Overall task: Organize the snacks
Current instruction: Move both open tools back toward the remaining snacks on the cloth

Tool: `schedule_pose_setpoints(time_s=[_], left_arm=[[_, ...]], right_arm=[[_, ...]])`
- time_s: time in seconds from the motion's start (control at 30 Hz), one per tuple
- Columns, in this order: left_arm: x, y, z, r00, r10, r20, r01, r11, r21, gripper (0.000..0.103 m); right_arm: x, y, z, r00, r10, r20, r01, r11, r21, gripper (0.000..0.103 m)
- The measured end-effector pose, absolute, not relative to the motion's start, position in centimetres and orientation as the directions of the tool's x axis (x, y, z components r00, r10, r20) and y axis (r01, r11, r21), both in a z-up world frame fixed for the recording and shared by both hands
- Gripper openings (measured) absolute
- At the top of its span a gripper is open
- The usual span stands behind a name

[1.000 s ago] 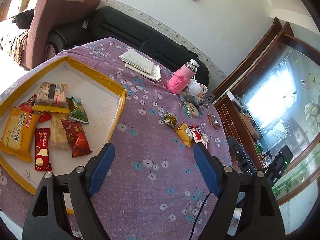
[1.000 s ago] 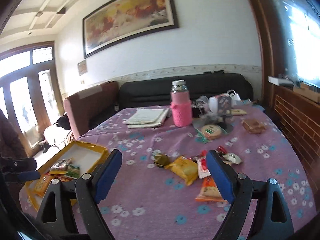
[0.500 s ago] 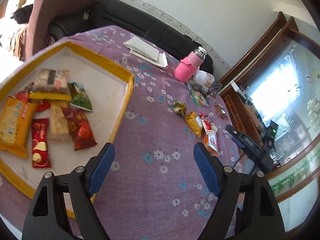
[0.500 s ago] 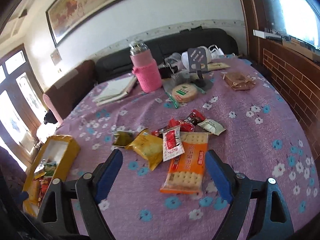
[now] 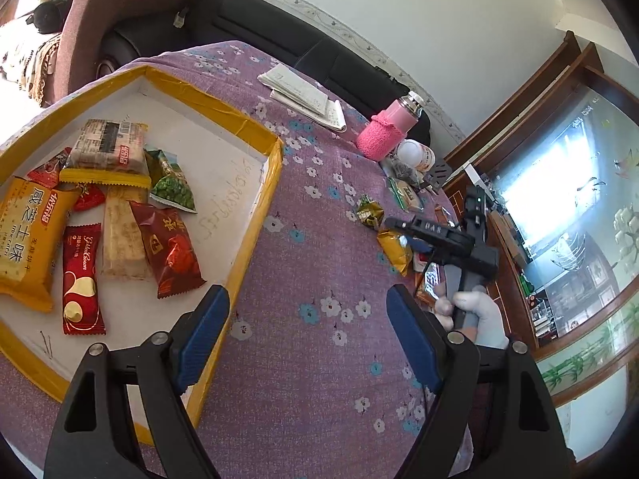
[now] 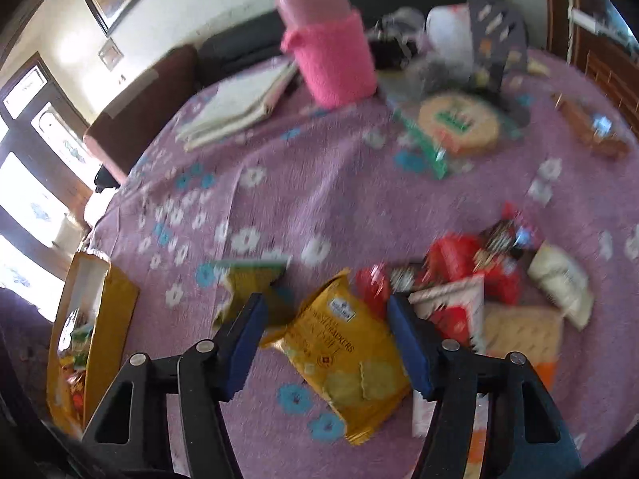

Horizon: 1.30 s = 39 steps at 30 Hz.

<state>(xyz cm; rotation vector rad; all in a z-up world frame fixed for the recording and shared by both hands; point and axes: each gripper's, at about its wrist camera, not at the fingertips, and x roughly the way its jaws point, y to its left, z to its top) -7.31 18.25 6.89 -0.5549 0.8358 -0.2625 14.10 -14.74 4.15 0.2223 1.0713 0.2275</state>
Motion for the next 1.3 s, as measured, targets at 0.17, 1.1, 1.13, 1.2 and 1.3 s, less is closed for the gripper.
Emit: schedule_pose_setpoints(time_s=[0.17, 1.1, 1.13, 1.2, 1.3], left_arm=[[-6.8, 17.8, 6.4, 0.641, -0.448, -0.623, 0.026, 0.824, -0.566, 0.081], [-6.2, 15.7, 5.3, 0.584, -0.436, -0.684, 0.048, 0.860, -0.507, 0.081], [-6.1, 15.5, 5.2, 0.581, -0.438, -0.686, 0.052, 0.861, -0.506, 0.081], [-6.1, 15.0, 5.0, 0.570, -0.442, -0.693, 0.063, 0.864, -0.500, 0.081], [-6.0, 14.0, 4.5, 0.544, -0.451, -0.707, 0.089, 0.870, -0.486, 0.081]], right_arm=[[8.3, -13.4, 4.7, 0.326, 0.535, -0.780, -0.239, 0.845, 0.479, 0.060], [7.8, -6.1, 6.3, 0.213, 0.638, -0.740, -0.346, 0.758, 0.553, 0.047], [7.1, -7.1, 7.1, 0.255, 0.648, -0.718, -0.336, 0.755, 0.562, 0.057], [5.9, -9.2, 8.5, 0.367, 0.615, -0.698, -0.315, 0.788, 0.529, 0.069], [4.6, -10.3, 8.9, 0.466, 0.490, -0.736, -0.322, 0.869, 0.375, 0.079]])
